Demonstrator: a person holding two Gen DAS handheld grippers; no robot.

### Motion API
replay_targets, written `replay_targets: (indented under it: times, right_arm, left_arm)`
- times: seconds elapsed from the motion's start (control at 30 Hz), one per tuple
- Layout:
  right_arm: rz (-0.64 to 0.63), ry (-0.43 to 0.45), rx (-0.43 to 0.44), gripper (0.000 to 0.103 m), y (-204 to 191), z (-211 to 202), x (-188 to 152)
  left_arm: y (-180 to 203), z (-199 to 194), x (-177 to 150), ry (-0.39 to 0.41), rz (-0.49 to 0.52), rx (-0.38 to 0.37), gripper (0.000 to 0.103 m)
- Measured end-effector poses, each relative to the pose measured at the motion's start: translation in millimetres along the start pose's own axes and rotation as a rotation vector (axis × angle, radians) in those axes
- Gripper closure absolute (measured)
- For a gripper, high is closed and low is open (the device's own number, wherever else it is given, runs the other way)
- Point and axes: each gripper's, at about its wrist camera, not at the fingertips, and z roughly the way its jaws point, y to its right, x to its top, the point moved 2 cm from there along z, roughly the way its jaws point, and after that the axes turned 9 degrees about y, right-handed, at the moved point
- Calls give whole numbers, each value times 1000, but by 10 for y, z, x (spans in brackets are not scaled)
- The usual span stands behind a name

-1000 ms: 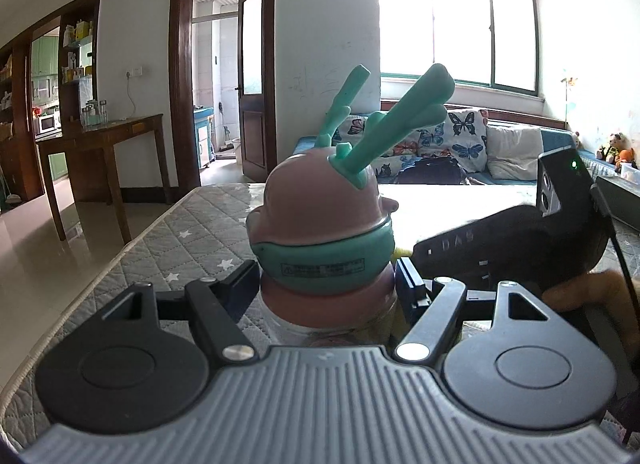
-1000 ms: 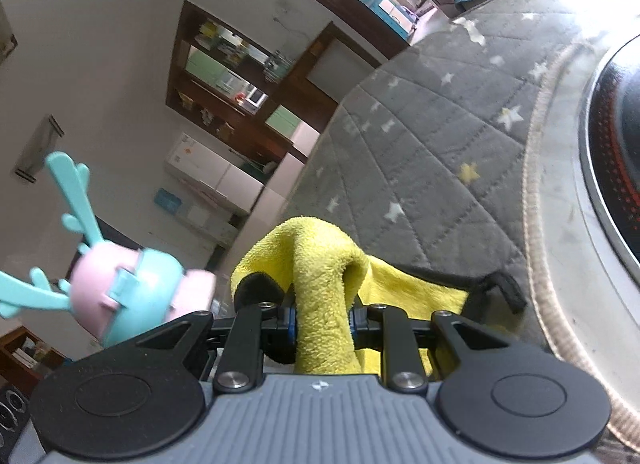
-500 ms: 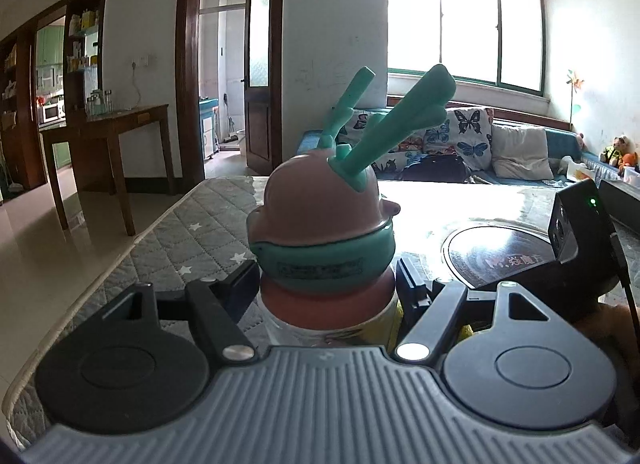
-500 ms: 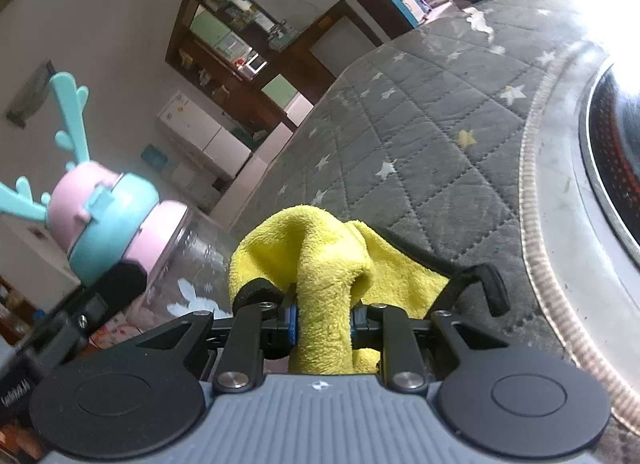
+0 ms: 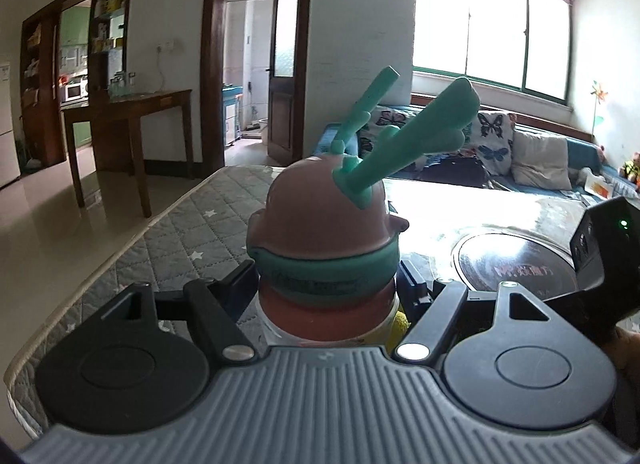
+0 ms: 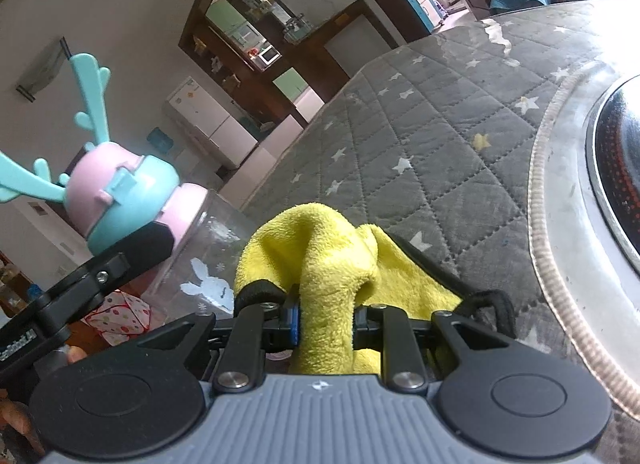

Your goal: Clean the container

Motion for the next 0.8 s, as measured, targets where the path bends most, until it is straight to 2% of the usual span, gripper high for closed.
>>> replay_targets:
  times: [0.2,0.8]
  right_arm:
    - [-8,-12,28,82,-57,-81,3]
    - [-41,-43,75,82,-197,-152,-91]
  left_arm:
    - [-40,-60,46,18,8,20,30]
    - [-130,-167,114,17,-88,60,28]
